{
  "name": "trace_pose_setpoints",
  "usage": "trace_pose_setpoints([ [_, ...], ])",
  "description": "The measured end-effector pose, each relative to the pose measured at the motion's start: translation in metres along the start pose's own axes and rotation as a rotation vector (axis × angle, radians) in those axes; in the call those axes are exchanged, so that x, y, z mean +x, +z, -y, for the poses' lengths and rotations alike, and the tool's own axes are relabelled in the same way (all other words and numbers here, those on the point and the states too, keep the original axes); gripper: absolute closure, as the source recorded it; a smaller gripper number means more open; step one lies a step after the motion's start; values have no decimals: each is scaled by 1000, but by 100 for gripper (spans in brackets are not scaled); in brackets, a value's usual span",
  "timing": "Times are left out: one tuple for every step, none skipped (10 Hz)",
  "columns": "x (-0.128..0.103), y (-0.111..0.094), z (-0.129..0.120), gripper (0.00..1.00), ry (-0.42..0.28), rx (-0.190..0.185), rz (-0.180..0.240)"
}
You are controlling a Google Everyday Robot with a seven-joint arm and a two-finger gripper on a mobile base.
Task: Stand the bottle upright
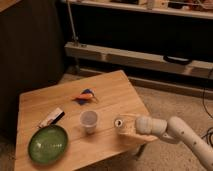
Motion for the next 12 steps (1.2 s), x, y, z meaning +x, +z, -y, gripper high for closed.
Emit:
trace_pose_setpoints([
  [0, 0, 0, 100, 0, 0, 0],
  [0, 0, 0, 100, 0, 0, 0],
  [0, 0, 0, 100, 0, -1, 0],
  [0, 0, 0, 100, 0, 0, 1],
  [0, 1, 0, 100, 6, 5, 7],
  [0, 1, 4, 100, 44, 50, 47],
  [-1, 2, 6, 100, 120, 117, 94],
  [-3, 4, 8, 100, 224, 185, 138],
  [-9, 11, 10, 100, 313, 222, 162],
  [-13, 15, 12, 100, 345, 227, 144],
  [-17, 17, 13, 100, 355, 228, 106],
  [-21, 18, 15, 100, 355, 231, 66],
])
